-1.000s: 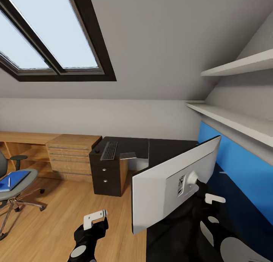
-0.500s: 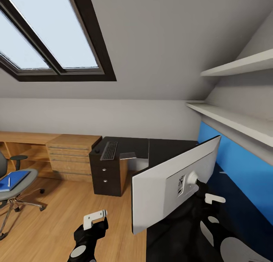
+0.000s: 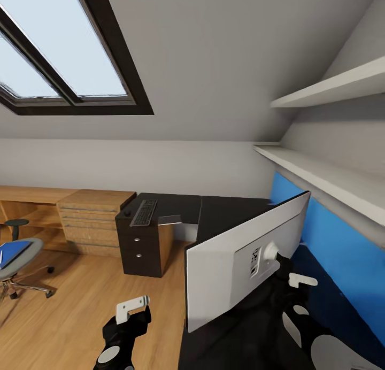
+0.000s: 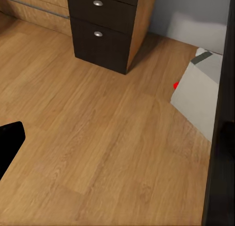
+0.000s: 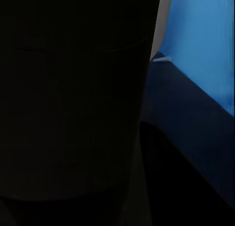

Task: In the bedroom, organize the workspace by keeping the computer under the desk, ensuring the monitor is on the desk, placing the keyboard on the desk next to the monitor, placing the mouse on the desk next to the keyboard, moving the folder from the swivel chair onto the desk next to the mouse, stacking the notebook on top of the folder with the pen on top of the notebook, and positioning the swivel chair next to the desk.

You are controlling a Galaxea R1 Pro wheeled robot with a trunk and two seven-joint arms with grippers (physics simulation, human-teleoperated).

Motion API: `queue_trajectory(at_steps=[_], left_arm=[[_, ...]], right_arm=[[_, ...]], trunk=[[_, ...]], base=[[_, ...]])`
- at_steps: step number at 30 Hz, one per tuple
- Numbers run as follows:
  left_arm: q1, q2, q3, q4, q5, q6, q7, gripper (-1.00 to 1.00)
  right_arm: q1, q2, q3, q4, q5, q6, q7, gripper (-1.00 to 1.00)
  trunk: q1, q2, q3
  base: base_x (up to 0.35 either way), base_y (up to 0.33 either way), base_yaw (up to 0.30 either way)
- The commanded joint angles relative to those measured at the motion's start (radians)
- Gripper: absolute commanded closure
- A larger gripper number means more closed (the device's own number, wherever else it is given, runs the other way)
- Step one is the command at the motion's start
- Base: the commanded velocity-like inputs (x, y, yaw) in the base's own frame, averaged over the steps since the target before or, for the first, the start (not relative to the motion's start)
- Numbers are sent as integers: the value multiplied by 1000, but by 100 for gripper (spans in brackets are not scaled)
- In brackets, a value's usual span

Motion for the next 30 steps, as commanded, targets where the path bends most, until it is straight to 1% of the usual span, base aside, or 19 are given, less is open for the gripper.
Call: queue_trajectory(at_steps=[1,3,6,9,30], left_arm=[[0,2,-1,-2,8,2,7,-100],[0,10,0,-4,8,2,6,-100],[0,14,0,-5,8,2,6,-100],[0,15,0,-5,9,3,6,-100],[0,16,1,-5,9,3,7,-100]], right_arm=[[-1,-1,5,2,-12,-7,-3,100],[-1,-1,5,2,-12,-7,-3,100],[-1,-1,5,2,-12,-7,-3,100],[-1,0,4,2,-13,-8,-3,100],[-1,2,5,1,-14,-8,1,100]], trunk=[[0,-1,-2],[0,-1,-2],[0,-1,-2],[0,-1,-2],[0,-1,-2]], base=[[0,-326,0],[0,-322,0],[0,-294,0],[0,-144,0],[0,-5,0]])
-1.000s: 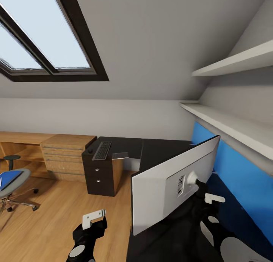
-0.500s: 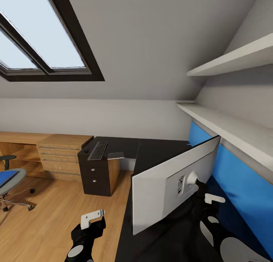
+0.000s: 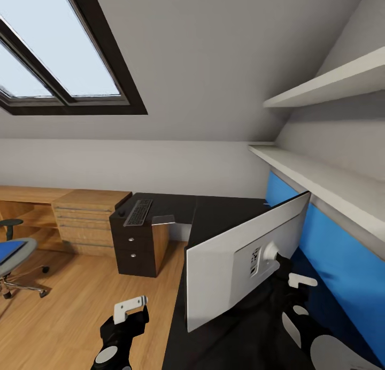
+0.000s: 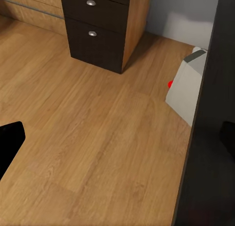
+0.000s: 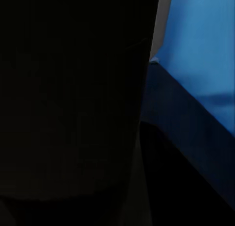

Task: In the bedroom, organize the workspace by keeping the computer under the desk, ensuring the monitor is on the desk, placing the keyboard on the desk next to the monitor, placing the mouse on the desk next to the keyboard, moving the folder from the swivel chair onto the desk next to the mouse, stacking the notebook on top of the folder with the pen on top of the notebook, and positioning the swivel chair next to the desk.

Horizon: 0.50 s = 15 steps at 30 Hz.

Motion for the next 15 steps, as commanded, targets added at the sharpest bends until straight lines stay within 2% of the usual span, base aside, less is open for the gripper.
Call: queue_trajectory(at_steps=[1,4,11,15], left_arm=[[-1,0,-1,-2,7,2,7,-100],[-1,0,-1,-2,7,2,7,-100],[-1,0,-1,-3,7,2,7,-100],[-1,0,-1,-3,7,2,7,-100]], right_arm=[[-1,0,0,0,1,-4,-1,100],[-1,1,1,0,2,-4,-1,100],[-1,2,0,-1,0,-4,2,100],[-1,2,0,0,0,-4,2,100]], trunk=[[0,-2,-2],[0,-2,-2],[0,-2,5],[0,-2,6]], base=[[0,0,0],[0,0,0],[0,0,-162],[0,0,-49]])
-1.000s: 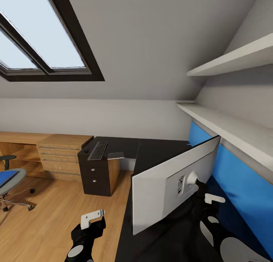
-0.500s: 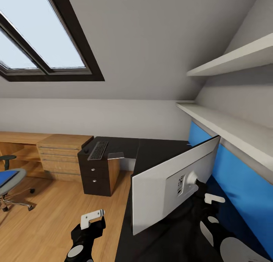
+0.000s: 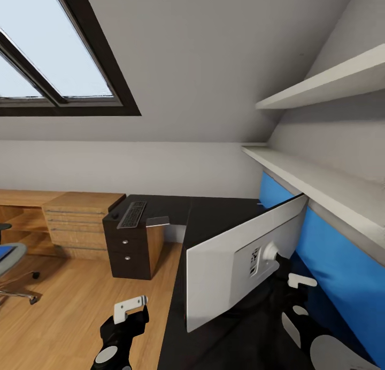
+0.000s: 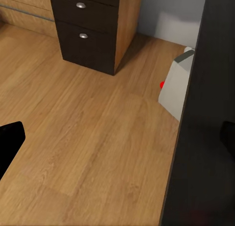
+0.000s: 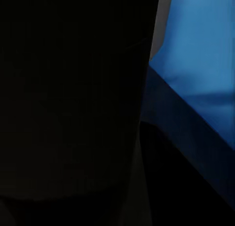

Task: In the bedroom, organize the workspace by keeping the computer under the desk, ensuring the monitor is on the desk, placing the keyboard on the desk next to the monitor, placing the mouse on the desk next to the keyboard, moving the folder from the swivel chair onto the desk next to the mouse, stacking the notebook on top of the folder with the pen on top of the notebook, and positioning the swivel chair next to the desk.

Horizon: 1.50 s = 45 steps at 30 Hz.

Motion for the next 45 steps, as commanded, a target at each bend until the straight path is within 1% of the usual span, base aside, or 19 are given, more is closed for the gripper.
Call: queue_trajectory(at_steps=[1,23,34,45], left_arm=[[0,0,-1,-2,7,2,7,-100],[0,0,-1,-2,7,4,7,-100],[0,0,-1,-2,7,4,7,-100],[0,0,-1,-2,7,4,7,-100]], right_arm=[[-2,0,0,-1,4,-4,-1,100],[-2,2,1,-1,5,-4,0,100],[-2,1,1,-1,5,-4,1,100],[-2,0,1,-1,5,-5,1,100]], trunk=[[0,-2,-1],[0,-2,-1],[0,-2,3],[0,-2,3]], base=[[0,0,-17],[0,0,-2],[0,0,-84],[17,-4,-10]])
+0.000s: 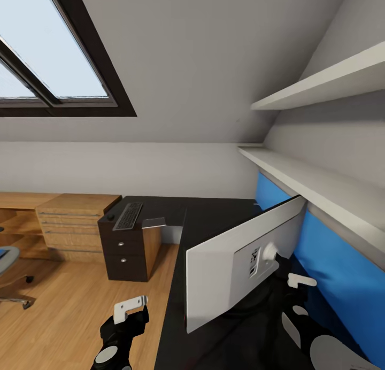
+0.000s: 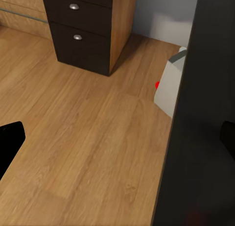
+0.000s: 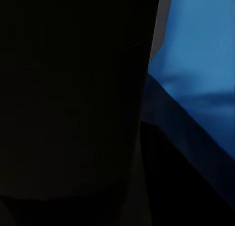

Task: In the bedroom, organize the workspace by keeping the computer under the desk, ensuring the monitor is on the desk, placing the keyboard on the desk next to the monitor, placing the mouse on the desk next to the keyboard, moving the folder from the swivel chair onto the desk next to the mouse, stacking the notebook on top of the folder with the pen on top of the notebook, and positioning the swivel chair next to the desk.

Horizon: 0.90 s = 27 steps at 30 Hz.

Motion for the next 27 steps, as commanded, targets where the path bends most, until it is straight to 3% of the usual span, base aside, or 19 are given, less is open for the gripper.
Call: queue_trajectory(at_steps=[1,27], left_arm=[[0,0,-1,-1,7,2,7,-100],[0,0,-2,-1,7,3,7,-100]], right_arm=[[-2,0,0,-1,4,-5,-2,100],[-2,0,-2,-1,4,-4,-2,100]], trunk=[[1,-1,-1],[1,-1,-1]], base=[[158,-57,-1],[73,-51,0]])
